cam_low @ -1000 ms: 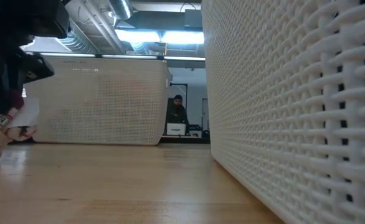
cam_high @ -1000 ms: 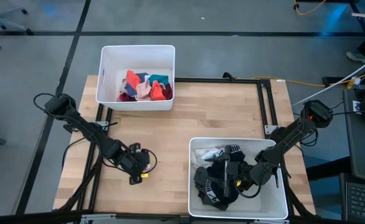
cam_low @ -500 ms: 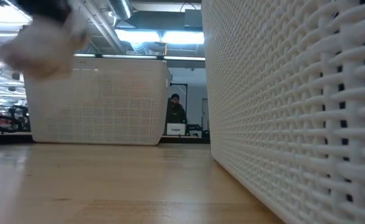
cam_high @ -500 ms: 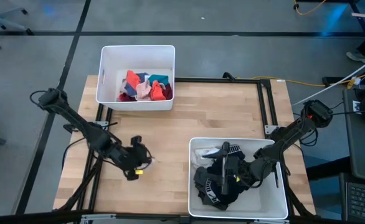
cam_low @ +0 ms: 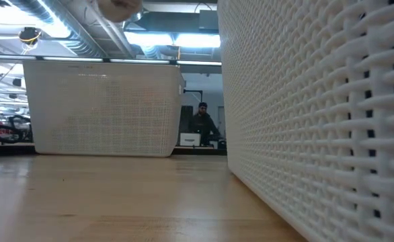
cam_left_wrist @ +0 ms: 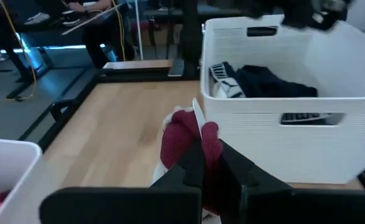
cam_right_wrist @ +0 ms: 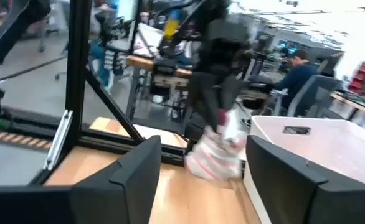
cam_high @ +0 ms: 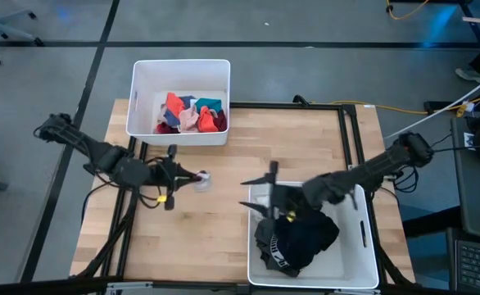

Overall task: Sort clothes
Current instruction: Put the white striped sock into the top white bin

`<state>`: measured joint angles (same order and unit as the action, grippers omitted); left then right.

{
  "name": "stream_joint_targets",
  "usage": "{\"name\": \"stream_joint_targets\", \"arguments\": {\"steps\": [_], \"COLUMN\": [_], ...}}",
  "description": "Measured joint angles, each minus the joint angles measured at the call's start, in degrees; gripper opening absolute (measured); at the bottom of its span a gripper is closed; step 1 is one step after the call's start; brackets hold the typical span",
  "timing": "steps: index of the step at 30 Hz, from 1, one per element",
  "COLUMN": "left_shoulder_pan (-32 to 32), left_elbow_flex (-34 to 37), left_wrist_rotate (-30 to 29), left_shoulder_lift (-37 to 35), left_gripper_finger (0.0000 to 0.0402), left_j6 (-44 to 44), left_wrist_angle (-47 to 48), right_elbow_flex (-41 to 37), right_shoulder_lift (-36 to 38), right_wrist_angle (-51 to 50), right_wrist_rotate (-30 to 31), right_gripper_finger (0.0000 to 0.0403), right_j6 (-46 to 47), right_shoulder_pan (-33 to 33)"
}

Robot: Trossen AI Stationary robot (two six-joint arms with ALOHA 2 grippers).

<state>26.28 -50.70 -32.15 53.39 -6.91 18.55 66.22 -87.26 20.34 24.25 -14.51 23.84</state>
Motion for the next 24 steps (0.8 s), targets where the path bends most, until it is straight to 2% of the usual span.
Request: {"name": "stream_joint_targets", "arguments": {"steps": [3, 8, 15, 19, 24], "left_shoulder_pan": [-3.38, -7.43, -10.46, -11.06, -11.06], "left_elbow_flex": [0.02, 0.02, 0.02, 0.08, 0.09], "left_wrist_rotate": [3.28, 6.84, 10.06, 12.82, 13.18], "left_shoulder_lift": [0.00, 0.02, 1.75, 2.14, 2.21], "left_gripper_finger": [0.0008, 0.0005, 0.0010, 0.0007, 0.0011], "left_j6": [1.37, 1.40, 1.41, 1.59, 1.82], "left_wrist_angle": [-1.05, -1.78, -1.95, -3.22, -4.41], "right_elbow_flex": [2.59, 7.08, 11.89, 12.98, 13.07], "right_shoulder_lift": [-3.59, -8.81, -14.89, -17.12, -18.41], "right_wrist_angle": [-0.44, -1.76, -3.23, -4.14, -3.93], "right_wrist_rotate": [-4.35, -5.84, -5.82, -3.49, -1.33], "right_gripper_finger": [0.0214, 0.0202, 0.0202, 0.0202, 0.0202], "right_j6": [-3.11, -8.62, -17.46, -22.16, -25.26], "right_shoulder_pan": [-3.06, -6.00, -8.36, -9.03, -9.40]}}
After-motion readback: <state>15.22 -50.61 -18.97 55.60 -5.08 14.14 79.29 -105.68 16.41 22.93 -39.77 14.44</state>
